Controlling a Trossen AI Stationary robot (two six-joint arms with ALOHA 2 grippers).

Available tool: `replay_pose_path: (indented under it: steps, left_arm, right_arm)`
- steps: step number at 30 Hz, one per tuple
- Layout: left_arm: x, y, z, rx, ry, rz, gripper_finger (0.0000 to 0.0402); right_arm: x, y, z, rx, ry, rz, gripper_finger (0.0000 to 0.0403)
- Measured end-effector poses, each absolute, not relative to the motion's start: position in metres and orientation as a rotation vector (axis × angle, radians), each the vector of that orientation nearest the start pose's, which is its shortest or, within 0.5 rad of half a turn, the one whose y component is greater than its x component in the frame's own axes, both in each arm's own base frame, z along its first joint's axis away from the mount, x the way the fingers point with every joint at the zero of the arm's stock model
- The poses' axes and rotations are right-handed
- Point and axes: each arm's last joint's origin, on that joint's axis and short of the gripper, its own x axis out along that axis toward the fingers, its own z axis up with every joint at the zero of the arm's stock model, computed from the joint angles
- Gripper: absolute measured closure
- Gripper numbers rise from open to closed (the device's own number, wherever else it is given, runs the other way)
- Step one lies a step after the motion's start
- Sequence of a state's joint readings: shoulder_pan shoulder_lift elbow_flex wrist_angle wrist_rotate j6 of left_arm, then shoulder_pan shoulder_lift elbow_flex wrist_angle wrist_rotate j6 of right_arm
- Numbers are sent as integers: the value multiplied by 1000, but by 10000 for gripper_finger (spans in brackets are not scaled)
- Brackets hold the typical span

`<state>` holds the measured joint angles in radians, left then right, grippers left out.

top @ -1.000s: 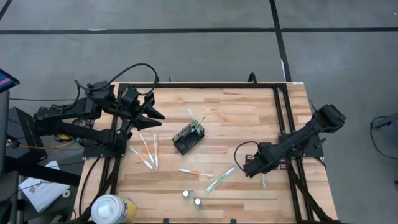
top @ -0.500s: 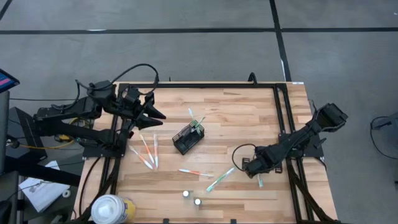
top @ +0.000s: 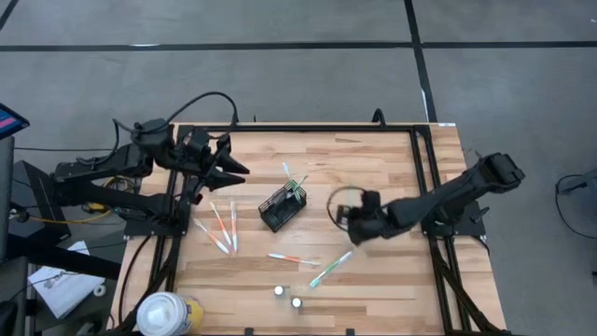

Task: Pick & Place toothbrushing station
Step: Put the right green toothbrush into the wire organizer

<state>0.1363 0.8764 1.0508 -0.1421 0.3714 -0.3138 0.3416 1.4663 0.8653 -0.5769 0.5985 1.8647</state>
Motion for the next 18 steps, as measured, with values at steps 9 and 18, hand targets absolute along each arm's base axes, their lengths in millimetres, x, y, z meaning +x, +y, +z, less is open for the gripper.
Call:
replay_pose_path:
  steps: [9,18]
  left_arm:
    - [177,21,410,-306,5,-196,286]
    - [177,24,410,-310,3,-182,286]
  right_arm:
    - [301,26,244,811,141,-932,402]
    - [324,-10,261,721,-13,-882,403]
